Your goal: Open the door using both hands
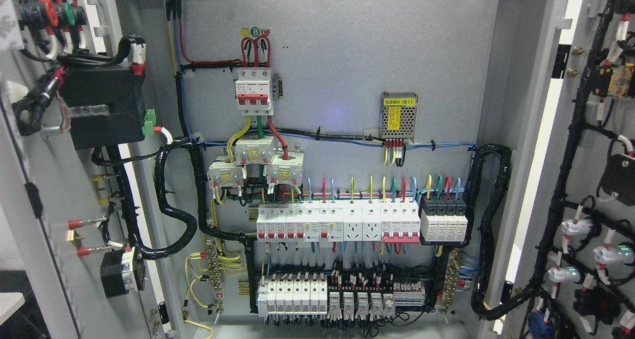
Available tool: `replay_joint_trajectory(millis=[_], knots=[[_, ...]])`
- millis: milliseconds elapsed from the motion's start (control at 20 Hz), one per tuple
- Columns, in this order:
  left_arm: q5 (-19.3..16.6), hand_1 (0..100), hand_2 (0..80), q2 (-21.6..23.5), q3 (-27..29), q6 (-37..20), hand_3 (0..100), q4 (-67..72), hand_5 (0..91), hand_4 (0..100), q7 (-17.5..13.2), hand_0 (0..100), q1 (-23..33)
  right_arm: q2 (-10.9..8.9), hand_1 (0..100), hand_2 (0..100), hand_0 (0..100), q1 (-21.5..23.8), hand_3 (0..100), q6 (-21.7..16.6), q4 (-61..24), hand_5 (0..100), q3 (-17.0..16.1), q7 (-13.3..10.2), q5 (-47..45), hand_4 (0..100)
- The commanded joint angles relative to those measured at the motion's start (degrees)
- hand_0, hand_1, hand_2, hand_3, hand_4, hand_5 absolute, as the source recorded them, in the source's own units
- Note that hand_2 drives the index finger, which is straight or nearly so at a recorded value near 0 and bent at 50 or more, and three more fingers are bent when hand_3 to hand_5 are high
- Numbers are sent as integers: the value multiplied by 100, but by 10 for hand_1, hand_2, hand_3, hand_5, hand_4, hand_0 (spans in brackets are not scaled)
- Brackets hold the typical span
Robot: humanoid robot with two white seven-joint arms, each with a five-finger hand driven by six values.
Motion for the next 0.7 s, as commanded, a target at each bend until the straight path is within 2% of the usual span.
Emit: replay_joint_trajectory(millis=[0,351,501,651], knots=[[148,0,0,707,-347,-428,0,-1097,0,31,3,0,78,-353,0,0,107,114,0,-81,-435,0,-942,-4,-1,0],[-106,0,0,725,-391,-1377,0,-1229,0,31,3,0,219,-484,0,0,107,-96,0,-178,-532,0,-1505,-4,-10,0],[-265,0,0,725,-382,-1738,0,-1273,0,30,12,0,228,-633,0,0,107,-325,0,-169,-514,0,-1532,-4,-62,0],[-300,0,0,734,-330,-1844,0,-1466,0,31,29,0,211,-704,0,0,106,-370,0,-152,-488,0,-1575,-12,-124,0]])
